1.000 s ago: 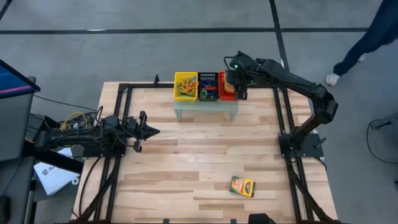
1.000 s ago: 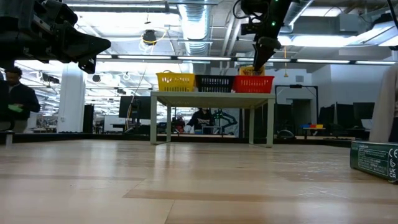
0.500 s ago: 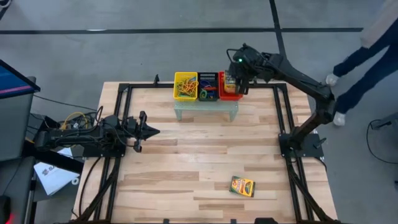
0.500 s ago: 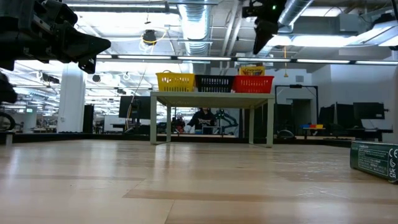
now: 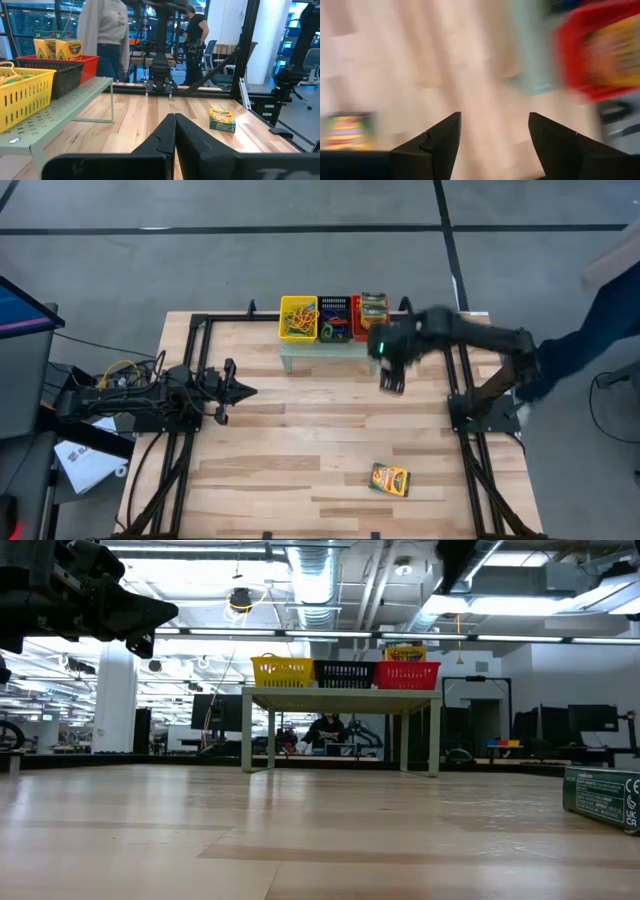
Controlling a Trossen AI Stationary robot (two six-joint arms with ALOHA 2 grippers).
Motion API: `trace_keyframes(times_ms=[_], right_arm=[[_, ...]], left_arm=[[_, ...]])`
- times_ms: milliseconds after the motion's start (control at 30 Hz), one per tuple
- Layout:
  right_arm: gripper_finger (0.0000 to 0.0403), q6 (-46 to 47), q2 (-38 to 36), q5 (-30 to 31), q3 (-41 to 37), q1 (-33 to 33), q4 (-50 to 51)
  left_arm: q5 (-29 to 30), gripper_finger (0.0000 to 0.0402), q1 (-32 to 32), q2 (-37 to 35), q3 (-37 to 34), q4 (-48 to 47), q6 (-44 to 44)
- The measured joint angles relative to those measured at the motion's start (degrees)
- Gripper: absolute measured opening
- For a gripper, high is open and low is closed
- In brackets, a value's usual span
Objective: Pick & Place Office Desk Supplies
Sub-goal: Put the yellow crayon box into the red bin on the shelf
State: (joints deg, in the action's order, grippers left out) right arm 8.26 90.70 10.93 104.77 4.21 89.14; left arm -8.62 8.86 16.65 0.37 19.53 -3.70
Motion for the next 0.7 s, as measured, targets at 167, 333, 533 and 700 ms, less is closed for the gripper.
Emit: trace_keyframes(times_ms=[167, 333, 533, 700], right_arm=[[0.0229, 24.76, -0.04, -2.09, -8.0, -13.04, 0.33], [0.0223, 55.58, 0.02, -5.79, -17.14, -26.39, -3.94], [0.0221, 89.35, 0.02, -8.84, -28.27, -40.32, -14.16], [0.0221, 108.29, 0.02, -9.61, -37.39, -48.26, -26.46]], left_arm=[[0.0, 0.0, 0.0, -0.01, -0.01, 0.0, -0.01], [-0.01, 0.0, 0.0, 0.0, 0.01, 0.0, -0.01], [-0.02, 0.0, 0.0, 0.0, 0.0, 0.01, -0.01], [0.0, 0.0, 0.0, 0.01, -0.01, 0.01, -0.01]])
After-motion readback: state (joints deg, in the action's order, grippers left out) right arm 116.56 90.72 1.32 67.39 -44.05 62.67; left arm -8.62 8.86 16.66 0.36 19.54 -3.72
